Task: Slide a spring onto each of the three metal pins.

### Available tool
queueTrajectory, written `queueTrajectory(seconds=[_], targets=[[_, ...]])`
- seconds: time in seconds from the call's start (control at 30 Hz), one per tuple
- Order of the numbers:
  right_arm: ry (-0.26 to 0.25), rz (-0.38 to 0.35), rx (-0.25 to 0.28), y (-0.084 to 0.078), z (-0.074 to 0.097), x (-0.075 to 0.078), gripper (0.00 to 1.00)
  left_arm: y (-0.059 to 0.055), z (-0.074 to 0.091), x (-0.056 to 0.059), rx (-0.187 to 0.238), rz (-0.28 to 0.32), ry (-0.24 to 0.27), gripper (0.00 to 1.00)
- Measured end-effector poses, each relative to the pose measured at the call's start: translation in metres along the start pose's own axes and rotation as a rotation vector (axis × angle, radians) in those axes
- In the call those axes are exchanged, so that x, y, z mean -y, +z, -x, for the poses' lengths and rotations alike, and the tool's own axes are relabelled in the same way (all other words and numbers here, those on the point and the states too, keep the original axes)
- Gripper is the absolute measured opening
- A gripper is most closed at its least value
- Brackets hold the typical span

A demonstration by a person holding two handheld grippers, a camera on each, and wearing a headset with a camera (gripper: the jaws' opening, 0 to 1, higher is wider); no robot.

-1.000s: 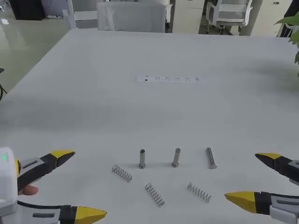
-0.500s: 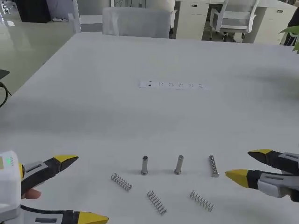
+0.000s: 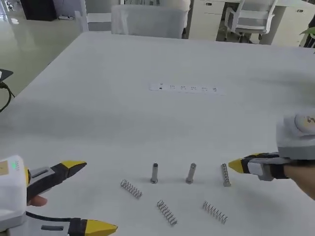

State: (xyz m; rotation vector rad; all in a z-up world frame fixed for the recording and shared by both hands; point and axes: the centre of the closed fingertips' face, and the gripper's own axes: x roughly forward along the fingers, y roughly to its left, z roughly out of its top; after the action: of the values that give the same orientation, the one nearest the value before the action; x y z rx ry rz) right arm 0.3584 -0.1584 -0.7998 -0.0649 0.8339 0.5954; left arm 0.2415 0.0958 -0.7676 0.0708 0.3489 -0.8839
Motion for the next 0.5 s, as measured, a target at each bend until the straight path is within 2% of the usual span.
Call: queueTrajectory(seconds=[0.07,0.2,0.27,0.5], targets=[[-0.013,0.006,-0.039,-0.003,-0.006,0.001,0.24,-0.001,0.000,-0.001,-0.002,0.001,0.001,0.91],[-0.047,-0.046,-0.052,0.000,-0.012,0.005,0.19,0.001,0.000,-0.001,0.000,0.002,0.001,0.90],[-0.066,-0.074,-0.086,-0.004,-0.015,0.008,0.19,0.001,-0.001,-0.001,0.000,0.001,0.001,0.90],[-0.102,-0.101,-0.146,-0.008,-0.023,0.010,0.17,0.001,-0.001,-0.001,0.001,0.002,-0.004,0.89]])
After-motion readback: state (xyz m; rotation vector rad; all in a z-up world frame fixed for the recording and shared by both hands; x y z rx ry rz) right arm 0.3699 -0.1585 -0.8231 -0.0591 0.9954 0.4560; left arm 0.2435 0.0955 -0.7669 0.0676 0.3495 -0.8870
